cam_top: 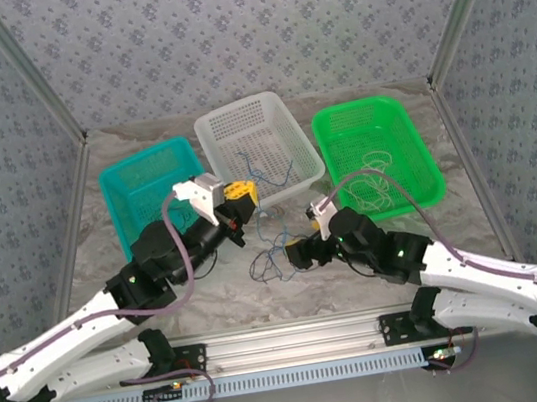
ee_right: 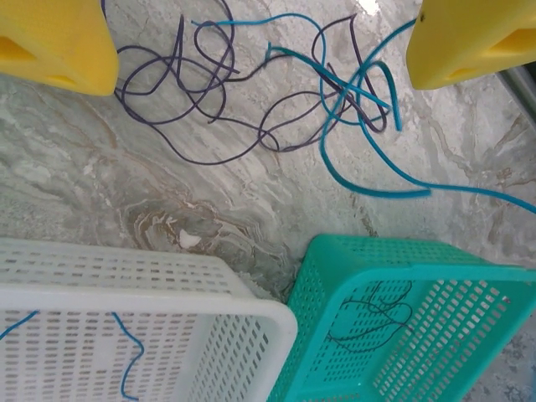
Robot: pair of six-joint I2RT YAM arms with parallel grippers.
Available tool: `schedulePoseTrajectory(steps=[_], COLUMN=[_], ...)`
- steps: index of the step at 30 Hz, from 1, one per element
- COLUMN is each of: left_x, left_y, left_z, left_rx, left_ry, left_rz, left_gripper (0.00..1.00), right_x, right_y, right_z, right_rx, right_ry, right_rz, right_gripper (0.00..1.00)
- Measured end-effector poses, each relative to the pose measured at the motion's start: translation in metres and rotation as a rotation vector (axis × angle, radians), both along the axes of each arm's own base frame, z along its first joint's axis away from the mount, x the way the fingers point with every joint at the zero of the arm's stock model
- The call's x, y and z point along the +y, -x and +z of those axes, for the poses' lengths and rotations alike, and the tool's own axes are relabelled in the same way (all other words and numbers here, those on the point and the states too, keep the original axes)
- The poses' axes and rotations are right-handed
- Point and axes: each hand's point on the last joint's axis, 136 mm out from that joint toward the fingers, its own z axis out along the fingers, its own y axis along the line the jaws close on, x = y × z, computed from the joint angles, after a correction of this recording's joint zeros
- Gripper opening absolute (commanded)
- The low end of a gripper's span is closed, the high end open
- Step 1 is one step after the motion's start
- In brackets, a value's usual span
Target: Untangle the cables
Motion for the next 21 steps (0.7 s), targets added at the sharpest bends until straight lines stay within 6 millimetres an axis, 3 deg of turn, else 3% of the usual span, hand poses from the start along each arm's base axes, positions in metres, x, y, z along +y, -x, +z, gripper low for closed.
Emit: schedulePoseTrajectory(steps=[8, 14, 17, 21], left_x=[0.008, 0.013, 0.013, 0.011], left_y=[-0.020, -0.033, -0.036, -0.037], left_z=[-0.004, -0.010, -0.014, -0.017], left_rx=[0.065, 0.111, 0.130, 0.147], left_ry=[-0.007, -0.011, -0.018, -0.019], left_rz=[0.104, 0.159, 0.166, 0.167], left_gripper=[0.01, 0.00, 0.00, 0.00], right_x=[-0.033, -0.054, -0.048, -0.020], right_y=[-0.008, -0.004, 0.001, 0.009], right_z=[0.017, 0.042, 0.046, 0.044], right_rx=[-0.113, -0.197, -0.221, -0.238], right_ry=[0.057, 0.074, 0.077, 0.077], right_rz=[-0.166, -0.231, -0.194, -0.093], right_gripper=[0.83, 0.80, 0.80, 0.83])
